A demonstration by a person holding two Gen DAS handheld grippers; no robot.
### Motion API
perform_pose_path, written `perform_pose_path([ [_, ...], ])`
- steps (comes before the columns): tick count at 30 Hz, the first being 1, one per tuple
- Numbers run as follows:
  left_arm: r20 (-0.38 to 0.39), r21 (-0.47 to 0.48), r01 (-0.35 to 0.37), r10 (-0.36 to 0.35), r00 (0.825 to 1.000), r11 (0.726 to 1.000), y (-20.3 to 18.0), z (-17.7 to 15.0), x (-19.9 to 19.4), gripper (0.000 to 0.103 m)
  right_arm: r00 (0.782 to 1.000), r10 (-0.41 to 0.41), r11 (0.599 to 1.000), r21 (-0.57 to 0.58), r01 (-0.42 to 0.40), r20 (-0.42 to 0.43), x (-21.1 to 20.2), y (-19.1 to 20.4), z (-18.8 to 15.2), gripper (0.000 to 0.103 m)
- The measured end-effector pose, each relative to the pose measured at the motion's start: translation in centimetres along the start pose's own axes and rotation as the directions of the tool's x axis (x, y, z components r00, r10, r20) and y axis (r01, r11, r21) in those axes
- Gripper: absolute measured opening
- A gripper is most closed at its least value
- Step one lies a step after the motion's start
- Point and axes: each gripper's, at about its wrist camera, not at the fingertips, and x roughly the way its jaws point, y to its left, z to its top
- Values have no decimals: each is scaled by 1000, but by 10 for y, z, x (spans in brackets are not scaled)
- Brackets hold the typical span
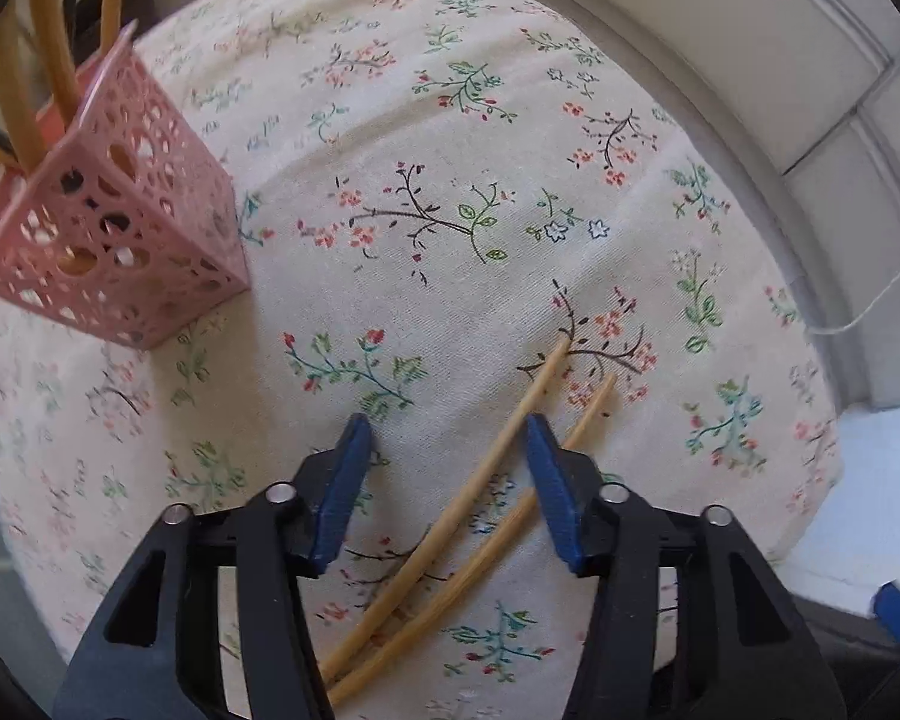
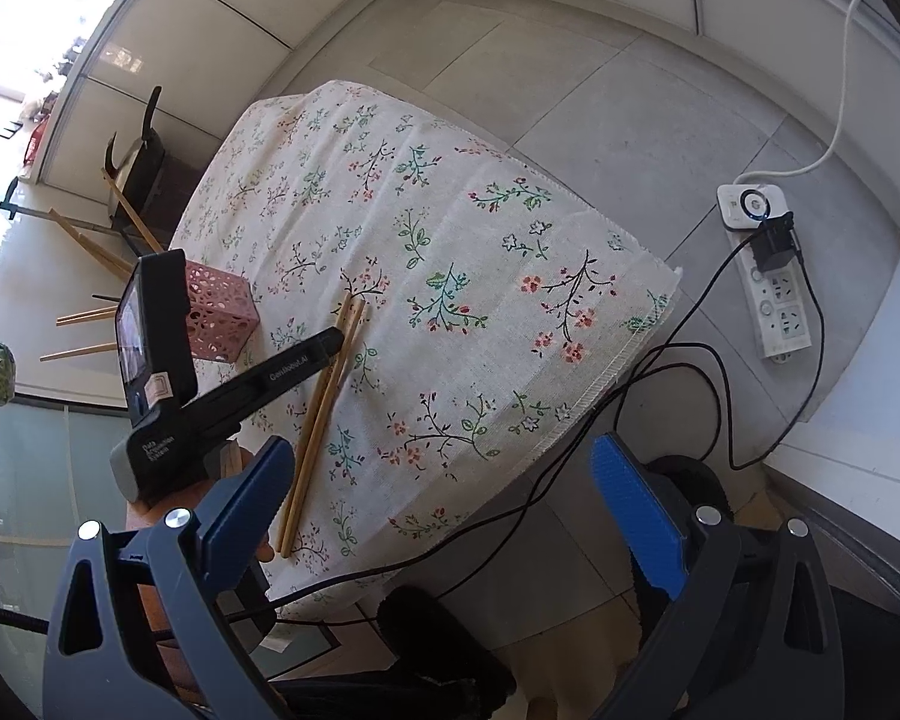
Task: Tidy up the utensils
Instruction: 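Grasp a wooden chopstick with the left gripper while the right gripper grasps the other, then lift both wooden chopsticks upright and carry them above the pink holder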
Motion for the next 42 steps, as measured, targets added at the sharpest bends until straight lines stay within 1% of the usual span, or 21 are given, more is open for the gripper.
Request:
perform_pose_path([
  [1,12,19,-16,15,1000,1000,-4,-1,-1,37,1000,-4,1000,-2,4,1,1,0,0,96],
  [2,30,38,-18,17,999,999,-5,-1,-1,16,1000,-9,1000,-2,9,2,2,1,1,96],
  [3,38,45,-15,13,999,999,-4,-1,-1,10,1000,-20,1000,-2,20,5,4,1,1,96],
  [5,59,43,6,-8,998,999,2,-1,-3,7,999,-45,999,-2,45,14,9,3,3,96],
  [6,71,43,-2,-2,997,999,5,-1,-5,5,998,-56,998,-3,56,16,12,4,5,96],
  [10,113,44,-24,19,993,999,26,-11,-17,5,998,-58,998,0,58,3,34,16,15,96],
  [13,150,42,-31,25,988,999,44,-28,-41,5,996,-82,996,-26,81,-20,56,33,22,96],
  [16,177,27,-35,29,984,999,52,-44,-66,5,996,-71,997,-39,68,-63,81,54,26,96],
  [19,223,6,-49,47,974,999,66,-60,-100,5,991,-102,990,-110,91,-92,109,83,28,96],
  [23,318,-50,-46,59,946,998,88,-75,-146,5,982,-149,970,-212,121,-117,141,115,29,90],
  [24,345,-66,-43,63,937,997,94,-79,-157,5,978,-163,963,-235,130,-127,148,121,28,86],
  [25,360,-75,-43,67,931,996,98,-82,-165,5,971,-187,954,-262,144,-146,157,127,27,86],
  [26,380,-86,-43,72,922,995,101,-83,-172,5,968,-211,945,-283,166,-135,161,132,25,84],
  [28,403,-96,-38,74,912,995,106,-84,-181,5,966,-236,925,-329,191,-105,164,143,21,72],
  [30,421,-105,-32,74,904,994,109,-84,-188,5,959,-274,903,-362,231,-71,166,151,16,42],
  [31,425,-108,-29,73,902,994,111,-84,-190,5,956,-287,896,-370,245,-63,167,153,15,35],
  [33,434,-113,-22,69,899,993,113,-83,-193,5,956,-284,904,-352,244,-66,166,151,15,9],
  [35,439,-123,-14,67,896,992,116,-83,-192,5,967,-237,934,-297,199,-97,162,142,18,8],
  [37,444,-139,-1,63,894,990,122,-84,-195,5,976,-191,950,-271,158,-101,155,135,18,7],
  [39,454,-160,22,54,889,987,127,-85,-197,5,990,-122,962,-255,98,-77,137,132,14,6],
  [42,479,-180,52,41,877,982,133,-87,-204,5,999,-32,957,-289,26,-15,98,138,4,6],
])
